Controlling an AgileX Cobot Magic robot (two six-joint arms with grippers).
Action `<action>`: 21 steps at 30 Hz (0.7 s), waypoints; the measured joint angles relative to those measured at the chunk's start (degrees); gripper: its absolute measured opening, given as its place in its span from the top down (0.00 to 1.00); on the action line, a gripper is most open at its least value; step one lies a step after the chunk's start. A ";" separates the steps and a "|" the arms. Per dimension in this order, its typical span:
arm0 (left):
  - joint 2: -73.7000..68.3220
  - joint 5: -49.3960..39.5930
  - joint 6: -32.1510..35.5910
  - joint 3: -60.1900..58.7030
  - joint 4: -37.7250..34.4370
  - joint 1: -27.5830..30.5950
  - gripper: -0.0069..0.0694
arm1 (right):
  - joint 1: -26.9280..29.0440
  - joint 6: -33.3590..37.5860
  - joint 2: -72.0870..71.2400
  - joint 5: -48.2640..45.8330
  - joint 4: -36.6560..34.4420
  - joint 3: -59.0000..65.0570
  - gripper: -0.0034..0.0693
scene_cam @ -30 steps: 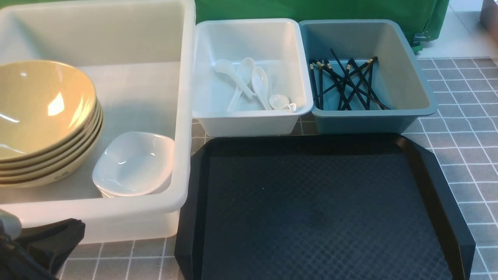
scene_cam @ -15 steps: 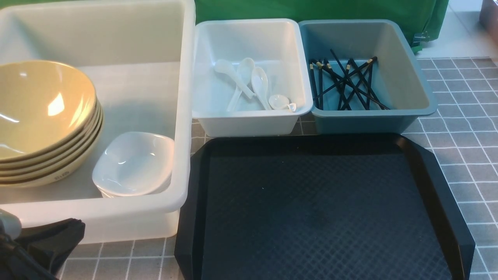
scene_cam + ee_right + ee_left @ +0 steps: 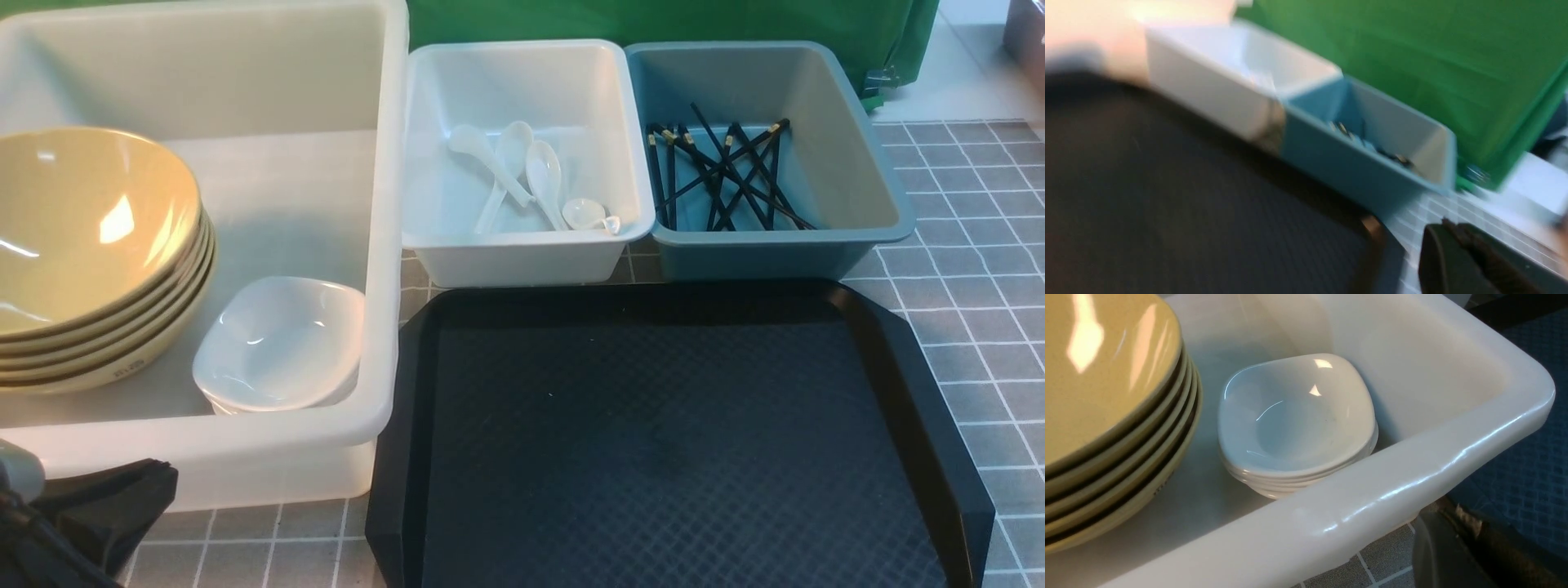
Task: On grey table put chopsticks spoon bowls plates into blue grey white boxes.
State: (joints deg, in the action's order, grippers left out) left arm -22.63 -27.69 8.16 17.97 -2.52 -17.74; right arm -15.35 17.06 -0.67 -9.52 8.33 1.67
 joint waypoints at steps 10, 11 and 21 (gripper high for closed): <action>0.00 0.00 0.00 -0.05 0.04 0.00 0.92 | 11.80 -23.62 0.00 -4.60 2.61 0.00 0.90; 0.00 0.00 0.00 -0.05 0.04 0.00 0.92 | 12.30 -24.22 0.00 -5.31 2.61 0.00 0.90; 0.00 -0.04 0.00 -0.05 0.04 0.00 0.92 | 19.68 -27.61 0.00 -8.82 2.61 0.00 0.89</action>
State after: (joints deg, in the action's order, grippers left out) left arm -22.63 -27.74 8.16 17.92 -2.48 -17.74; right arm 4.33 -10.54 -0.67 -18.34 10.94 1.67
